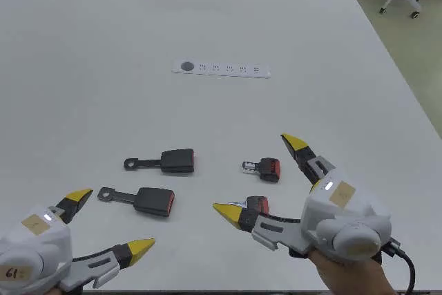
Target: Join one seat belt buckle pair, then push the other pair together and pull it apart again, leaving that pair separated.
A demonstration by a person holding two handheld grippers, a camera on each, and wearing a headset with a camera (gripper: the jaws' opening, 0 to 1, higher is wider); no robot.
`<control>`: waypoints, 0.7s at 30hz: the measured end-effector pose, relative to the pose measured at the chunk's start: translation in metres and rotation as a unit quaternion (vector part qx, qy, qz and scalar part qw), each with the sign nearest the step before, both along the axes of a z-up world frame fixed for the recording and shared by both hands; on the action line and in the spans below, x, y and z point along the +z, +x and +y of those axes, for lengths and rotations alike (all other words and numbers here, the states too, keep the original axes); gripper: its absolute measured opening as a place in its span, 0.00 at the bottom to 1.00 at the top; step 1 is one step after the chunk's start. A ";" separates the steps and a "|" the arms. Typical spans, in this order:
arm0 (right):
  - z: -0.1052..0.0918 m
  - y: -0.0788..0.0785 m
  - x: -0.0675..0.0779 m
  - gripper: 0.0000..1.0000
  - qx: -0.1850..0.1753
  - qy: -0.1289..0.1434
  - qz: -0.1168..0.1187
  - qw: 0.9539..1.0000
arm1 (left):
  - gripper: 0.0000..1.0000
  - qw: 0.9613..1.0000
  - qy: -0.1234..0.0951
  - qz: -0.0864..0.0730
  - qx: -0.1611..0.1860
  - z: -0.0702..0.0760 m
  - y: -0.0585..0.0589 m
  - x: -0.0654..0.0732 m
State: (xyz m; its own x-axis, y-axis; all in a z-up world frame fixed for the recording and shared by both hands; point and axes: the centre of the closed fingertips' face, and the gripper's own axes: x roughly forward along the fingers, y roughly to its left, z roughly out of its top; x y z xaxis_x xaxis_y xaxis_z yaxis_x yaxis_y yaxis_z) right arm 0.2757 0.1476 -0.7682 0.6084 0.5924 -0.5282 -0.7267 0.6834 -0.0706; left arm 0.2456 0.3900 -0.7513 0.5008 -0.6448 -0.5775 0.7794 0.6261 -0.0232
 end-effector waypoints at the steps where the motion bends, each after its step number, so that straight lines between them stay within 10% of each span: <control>1: 0.000 0.001 0.000 1.00 0.000 0.000 0.000 1.000 | 1.00 1.000 -0.003 0.002 0.001 0.001 0.000 0.000; 21: 0.005 0.011 -0.002 1.00 -0.026 0.037 0.003 0.999 | 1.00 0.995 -0.044 0.023 0.091 0.010 0.006 -0.016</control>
State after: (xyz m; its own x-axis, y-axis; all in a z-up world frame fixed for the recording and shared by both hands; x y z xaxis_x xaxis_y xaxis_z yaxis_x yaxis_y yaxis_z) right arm 0.2868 0.1521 -0.7703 0.6359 0.5981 -0.4877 -0.6910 0.7227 -0.0146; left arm 0.2512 0.3997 -0.7672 0.5874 -0.5950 -0.5485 0.6506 0.7503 -0.1172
